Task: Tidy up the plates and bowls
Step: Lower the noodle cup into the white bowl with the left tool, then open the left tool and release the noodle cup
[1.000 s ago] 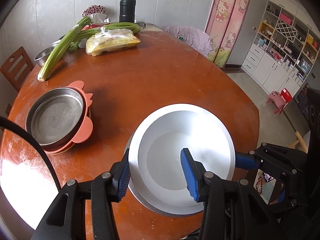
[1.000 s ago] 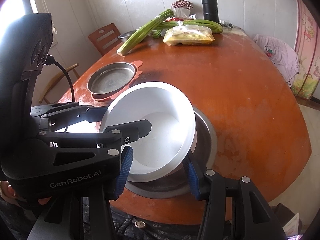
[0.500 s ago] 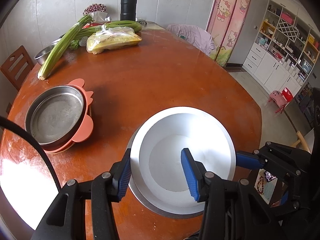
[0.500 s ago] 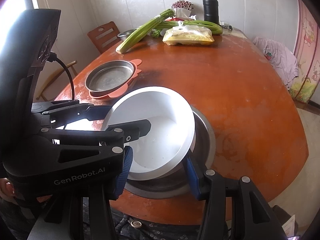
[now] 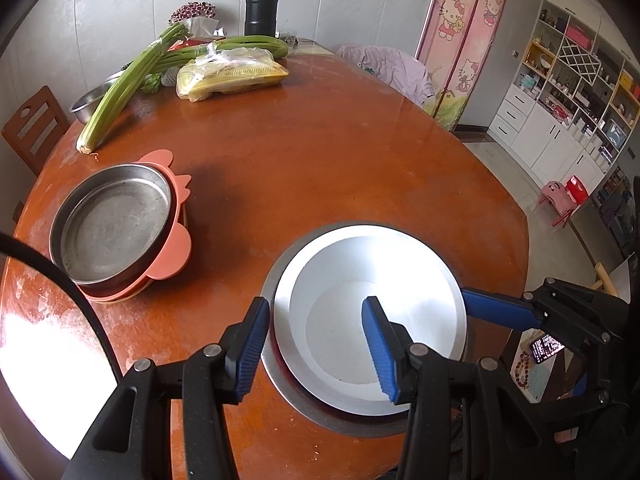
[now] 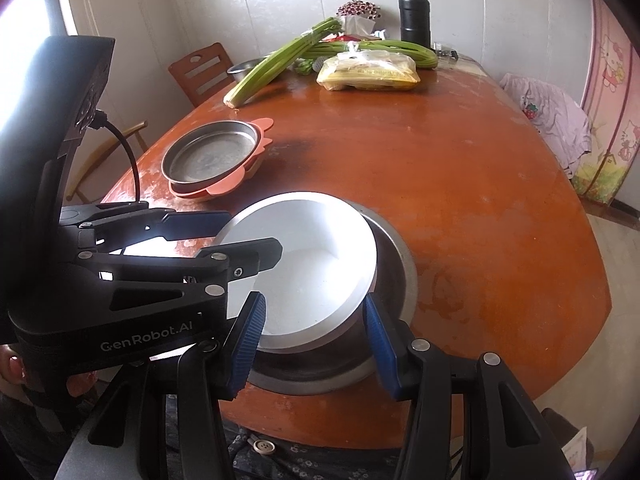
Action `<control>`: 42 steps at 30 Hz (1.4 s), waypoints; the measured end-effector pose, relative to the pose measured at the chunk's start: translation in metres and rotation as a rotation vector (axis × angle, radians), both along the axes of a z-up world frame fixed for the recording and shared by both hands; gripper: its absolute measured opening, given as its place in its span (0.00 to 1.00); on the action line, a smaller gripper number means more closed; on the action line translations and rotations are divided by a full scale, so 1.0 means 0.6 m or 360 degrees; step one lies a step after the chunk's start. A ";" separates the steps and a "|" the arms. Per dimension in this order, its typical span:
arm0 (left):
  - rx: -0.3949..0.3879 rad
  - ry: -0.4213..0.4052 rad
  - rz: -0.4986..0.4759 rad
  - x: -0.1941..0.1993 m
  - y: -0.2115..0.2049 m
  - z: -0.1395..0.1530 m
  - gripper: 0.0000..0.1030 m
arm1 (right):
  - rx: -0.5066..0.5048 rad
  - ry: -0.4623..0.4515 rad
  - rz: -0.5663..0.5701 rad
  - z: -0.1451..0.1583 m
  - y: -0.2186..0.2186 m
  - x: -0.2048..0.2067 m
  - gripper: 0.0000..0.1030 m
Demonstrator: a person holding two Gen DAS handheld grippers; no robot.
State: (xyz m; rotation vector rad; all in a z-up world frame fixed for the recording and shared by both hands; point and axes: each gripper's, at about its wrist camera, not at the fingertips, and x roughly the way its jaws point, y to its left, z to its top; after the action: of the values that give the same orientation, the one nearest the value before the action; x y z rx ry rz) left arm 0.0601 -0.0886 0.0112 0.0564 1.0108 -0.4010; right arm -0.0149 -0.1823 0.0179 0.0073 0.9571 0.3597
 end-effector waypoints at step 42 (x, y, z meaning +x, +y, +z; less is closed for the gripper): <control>-0.0090 -0.0122 0.0065 0.024 0.038 0.051 0.57 | 0.0057 -0.0042 -0.0175 0.026 -0.051 0.055 0.53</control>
State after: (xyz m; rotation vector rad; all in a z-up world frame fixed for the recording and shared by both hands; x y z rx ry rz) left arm 0.0744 -0.0656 0.0418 0.0003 0.9230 -0.3870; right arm 0.0181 -0.2129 0.0334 0.0872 0.9200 0.2750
